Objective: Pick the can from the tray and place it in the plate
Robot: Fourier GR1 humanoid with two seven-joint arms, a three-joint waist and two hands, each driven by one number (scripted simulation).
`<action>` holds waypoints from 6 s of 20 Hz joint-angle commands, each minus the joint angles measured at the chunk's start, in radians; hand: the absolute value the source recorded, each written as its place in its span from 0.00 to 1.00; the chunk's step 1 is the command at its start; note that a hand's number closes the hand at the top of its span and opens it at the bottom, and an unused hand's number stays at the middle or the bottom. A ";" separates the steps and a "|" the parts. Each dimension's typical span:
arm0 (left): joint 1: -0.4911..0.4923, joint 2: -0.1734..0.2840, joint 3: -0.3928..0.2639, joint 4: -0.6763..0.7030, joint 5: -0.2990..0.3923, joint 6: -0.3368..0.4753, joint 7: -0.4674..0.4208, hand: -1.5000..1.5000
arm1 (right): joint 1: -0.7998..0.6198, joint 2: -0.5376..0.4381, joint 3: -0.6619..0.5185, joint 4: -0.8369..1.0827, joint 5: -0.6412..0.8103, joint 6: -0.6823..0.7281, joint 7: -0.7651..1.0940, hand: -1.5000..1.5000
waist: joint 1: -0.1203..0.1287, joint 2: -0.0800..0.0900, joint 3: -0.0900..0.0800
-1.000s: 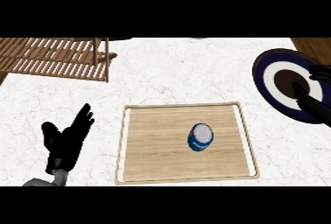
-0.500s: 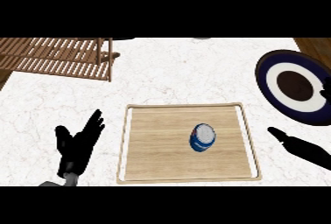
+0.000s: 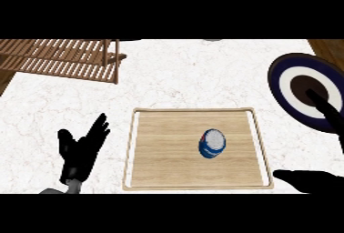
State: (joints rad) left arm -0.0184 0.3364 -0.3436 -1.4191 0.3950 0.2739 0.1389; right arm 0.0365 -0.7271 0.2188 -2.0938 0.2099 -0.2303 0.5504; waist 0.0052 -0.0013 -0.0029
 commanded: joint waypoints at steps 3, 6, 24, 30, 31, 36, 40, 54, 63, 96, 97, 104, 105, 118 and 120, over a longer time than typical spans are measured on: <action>-0.036 -0.013 0.023 0.029 -0.007 -0.026 -0.001 0.50 | -0.179 0.047 0.180 -0.012 0.144 0.113 0.330 0.00 | 0.012 0.004 0.001; -0.021 -0.029 0.024 0.033 -0.032 -0.013 -0.001 0.50 | -0.277 0.137 0.235 0.015 0.193 0.165 0.449 0.00 | 0.007 0.002 0.002; -0.053 -0.097 0.117 0.039 -0.112 -0.071 0.064 0.50 | -0.247 0.532 0.355 0.256 0.477 0.207 0.437 0.00 | -0.005 0.001 0.003; 0.020 -0.102 0.133 0.017 -0.130 -0.112 0.019 0.50 | -0.249 0.495 0.291 0.237 0.503 0.338 0.456 0.00 | -0.005 0.000 0.003; 0.023 -0.115 0.097 -0.053 -0.161 -0.055 0.091 0.50 | -0.269 0.565 0.347 0.348 0.565 0.279 0.462 0.00 | -0.001 0.001 0.003; 0.020 -0.166 0.121 0.051 -0.176 -0.104 0.010 0.50 | -0.313 0.611 0.283 0.396 0.587 0.345 0.462 0.00 | -0.004 0.001 0.003; 0.067 -0.123 0.137 -0.088 -0.181 -0.116 0.111 0.50 | -0.304 0.632 0.226 0.539 0.581 0.294 0.322 0.00 | 0.000 0.001 0.003; -0.003 -0.183 0.200 0.021 -0.228 -0.173 0.072 0.50 | -0.225 0.625 0.272 0.484 0.707 0.413 0.244 1.00 | -0.006 0.001 0.003; -0.002 -0.152 0.224 0.012 -0.223 -0.207 0.079 0.50 | -0.449 0.725 0.148 0.812 0.907 0.059 0.340 1.00 | 0.025 0.010 0.004; 0.023 -0.184 0.240 0.019 -0.233 -0.203 0.057 0.50 | -0.535 0.513 -0.358 1.025 1.152 -1.062 0.393 1.00 | 0.001 0.007 0.004; 0.079 -0.190 0.225 -0.004 -0.237 -0.207 0.030 0.50 | -0.516 0.466 -0.351 1.057 1.089 -1.093 0.359 1.00 | 0.009 0.008 0.005; 0.021 -0.213 0.217 0.032 -0.248 -0.208 0.038 0.50 | -0.557 0.257 -0.283 1.226 0.715 -1.174 0.178 1.00 | 0.024 0.015 0.008; 0.035 -0.181 0.226 -0.003 -0.239 -0.230 0.049 0.50 | -0.579 0.241 -0.279 1.265 0.668 -1.164 0.162 1.00 | 0.033 0.016 0.008; -0.020 -0.197 0.225 0.004 -0.242 -0.225 0.081 0.50 | -0.558 0.163 -0.244 1.344 0.219 -0.780 -0.028 0.00 | 0.040 0.023 0.013; -0.020 -0.223 0.212 0.012 -0.258 -0.200 0.069 0.50 | -0.559 0.161 -0.275 1.328 0.159 -0.782 -0.124 0.00 | 0.041 0.028 0.016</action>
State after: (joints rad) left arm -0.0199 0.1212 -0.1322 -1.4100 0.1400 0.0674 0.2055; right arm -0.5251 -0.5723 -0.0337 -0.7643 0.4791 -1.0956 0.5529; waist 0.0444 0.0220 0.0102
